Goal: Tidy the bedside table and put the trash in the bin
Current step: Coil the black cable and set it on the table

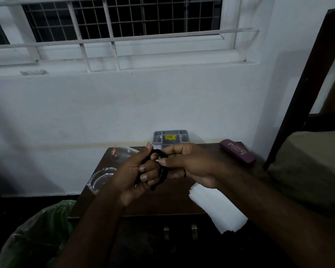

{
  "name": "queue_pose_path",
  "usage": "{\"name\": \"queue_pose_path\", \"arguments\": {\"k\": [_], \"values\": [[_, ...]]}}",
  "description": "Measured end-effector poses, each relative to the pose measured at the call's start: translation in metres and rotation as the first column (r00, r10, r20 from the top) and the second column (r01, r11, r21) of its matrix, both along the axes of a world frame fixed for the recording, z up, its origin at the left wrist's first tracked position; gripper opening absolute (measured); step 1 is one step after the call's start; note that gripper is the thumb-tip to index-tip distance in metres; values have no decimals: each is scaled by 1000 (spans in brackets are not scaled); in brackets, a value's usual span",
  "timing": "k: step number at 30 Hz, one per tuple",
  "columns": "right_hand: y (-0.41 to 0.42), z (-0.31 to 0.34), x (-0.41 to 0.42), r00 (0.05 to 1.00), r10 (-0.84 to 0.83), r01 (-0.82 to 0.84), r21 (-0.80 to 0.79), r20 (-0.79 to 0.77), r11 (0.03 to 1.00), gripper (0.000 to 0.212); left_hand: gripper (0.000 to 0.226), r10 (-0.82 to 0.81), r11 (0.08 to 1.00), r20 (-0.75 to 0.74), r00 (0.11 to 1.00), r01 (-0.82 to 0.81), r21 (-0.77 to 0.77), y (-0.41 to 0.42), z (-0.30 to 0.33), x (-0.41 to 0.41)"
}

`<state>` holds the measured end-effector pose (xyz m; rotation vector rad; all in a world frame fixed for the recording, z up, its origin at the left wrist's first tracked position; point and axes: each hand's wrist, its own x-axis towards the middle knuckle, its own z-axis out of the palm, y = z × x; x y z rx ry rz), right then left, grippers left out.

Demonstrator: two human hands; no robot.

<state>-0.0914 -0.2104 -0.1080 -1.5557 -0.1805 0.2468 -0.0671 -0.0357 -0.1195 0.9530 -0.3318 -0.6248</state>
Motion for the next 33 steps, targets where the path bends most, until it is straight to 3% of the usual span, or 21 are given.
{"name": "queue_pose_path", "arguments": {"k": [6,11,14,17,19,22,26,30,33], "values": [[-2,4,3,994,35,-15,190,-103,982,41,23,199,957,301,933,-251,144,-2,0,2],[-1,4,-1,989,108,-80,249,-99,965,54,26,206,935,389,898,-298,192,-1,-2,4],[-3,5,-3,999,45,-44,101,-8,994,36,30,236,899,424,875,-362,246,-1,-3,4],[-3,4,-5,970,-78,110,-131,231,985,17,34,316,876,392,864,-425,230,1,-2,3],[1,1,-7,903,-107,227,-251,415,941,19,42,388,851,342,856,-475,222,4,0,4],[16,-9,-6,776,-46,302,-305,629,903,18,50,442,844,275,854,-499,195,3,2,3],[26,-14,-2,743,-42,332,-314,668,889,13,44,427,865,254,868,-474,165,0,4,-1],[18,1,-5,796,2,246,-328,605,912,16,31,436,818,351,829,-527,229,10,5,4],[11,12,-7,835,6,224,-350,551,910,18,34,432,768,474,767,-589,253,15,6,9]]}}
